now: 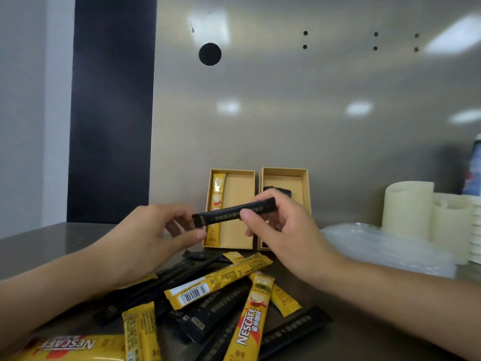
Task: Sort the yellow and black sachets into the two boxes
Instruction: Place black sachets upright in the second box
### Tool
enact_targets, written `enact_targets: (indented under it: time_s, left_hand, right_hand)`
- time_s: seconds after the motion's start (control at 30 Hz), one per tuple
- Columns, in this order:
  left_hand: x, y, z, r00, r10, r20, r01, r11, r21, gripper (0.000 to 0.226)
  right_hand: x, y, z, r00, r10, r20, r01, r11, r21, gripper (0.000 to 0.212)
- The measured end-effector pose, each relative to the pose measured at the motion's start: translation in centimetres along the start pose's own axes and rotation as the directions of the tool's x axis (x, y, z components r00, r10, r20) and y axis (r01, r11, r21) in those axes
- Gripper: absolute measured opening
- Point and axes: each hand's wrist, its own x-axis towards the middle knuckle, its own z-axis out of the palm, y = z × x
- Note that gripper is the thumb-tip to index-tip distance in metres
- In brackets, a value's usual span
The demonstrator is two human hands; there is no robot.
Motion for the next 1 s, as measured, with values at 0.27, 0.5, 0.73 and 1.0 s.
enact_targets:
  time_s: [0.27, 0.5, 0.73, 1.0]
  left_hand:
    - [0.2, -0.5, 0.1, 0.997, -0.001, -0.074, 0.002, 1.0, 0.024, 0.007]
    - [0.3, -0.5, -0.1, 0.994, 0.038, -0.1, -0.035, 0.999, 0.03, 0.007]
    - [0.4, -0.8, 0.1, 0.995, 0.076, -0.066, -0.072, 0.996, 0.059, 0.008]
    - [0.6, -1.0, 0.1, 0.992, 0.108, -0.064, -0.102, 0.991, 0.09, 0.007]
  right_hand:
    - [5.7, 1.0, -6.4, 0.945, -0.019, -0.326, 0.037, 0.998, 0.048, 0.018]
    - [6.8, 2.6, -11.9, 0.987, 0.089, -0.135, -0.084, 0.996, 0.036, 0.018]
    - [6.0, 3.4, -11.7, 0.995, 0.085, 0.061, -0.061, 0.946, -0.319, 0.036]
    - [5.5, 4.2, -10.1, 0.998, -0.006, 0.056, 0.031, 0.889, -0.457, 0.031]
